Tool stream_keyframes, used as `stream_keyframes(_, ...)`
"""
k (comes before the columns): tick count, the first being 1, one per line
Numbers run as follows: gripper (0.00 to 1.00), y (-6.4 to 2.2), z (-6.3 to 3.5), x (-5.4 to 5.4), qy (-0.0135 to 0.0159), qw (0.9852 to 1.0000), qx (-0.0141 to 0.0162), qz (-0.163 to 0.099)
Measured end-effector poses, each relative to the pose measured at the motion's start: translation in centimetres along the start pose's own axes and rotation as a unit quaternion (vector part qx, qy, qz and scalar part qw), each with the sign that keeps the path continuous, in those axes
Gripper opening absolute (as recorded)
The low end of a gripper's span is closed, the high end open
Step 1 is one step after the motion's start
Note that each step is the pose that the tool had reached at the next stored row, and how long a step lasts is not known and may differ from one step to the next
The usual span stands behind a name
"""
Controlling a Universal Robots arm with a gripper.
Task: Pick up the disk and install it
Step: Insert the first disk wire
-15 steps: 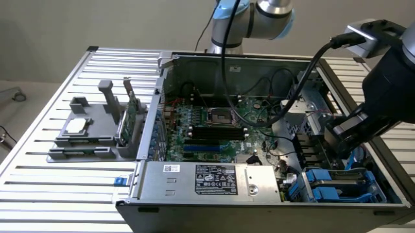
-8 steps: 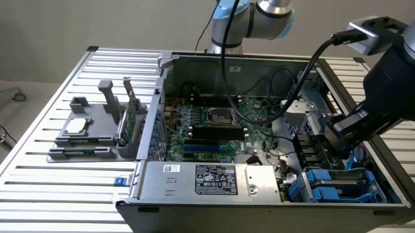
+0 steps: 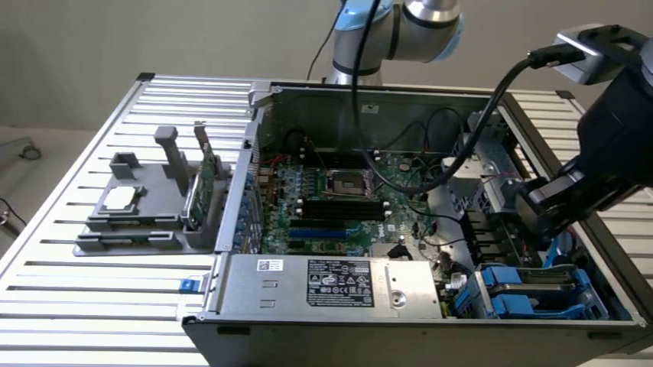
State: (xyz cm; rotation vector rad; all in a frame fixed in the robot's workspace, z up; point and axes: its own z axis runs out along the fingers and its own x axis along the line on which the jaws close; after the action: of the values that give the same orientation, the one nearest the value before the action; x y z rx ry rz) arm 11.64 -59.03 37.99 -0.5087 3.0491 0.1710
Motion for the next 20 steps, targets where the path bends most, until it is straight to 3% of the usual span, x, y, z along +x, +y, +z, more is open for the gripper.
stream_keyframes(6, 0.31, -0.05, 0.04, -0.34, -0.0023, 0.9999, -0.0011, 0.016)
stream_keyframes(20, 0.31, -0.19, 0.19, -0.77, -0.0113, 0.9979, -0.0104, 0.063)
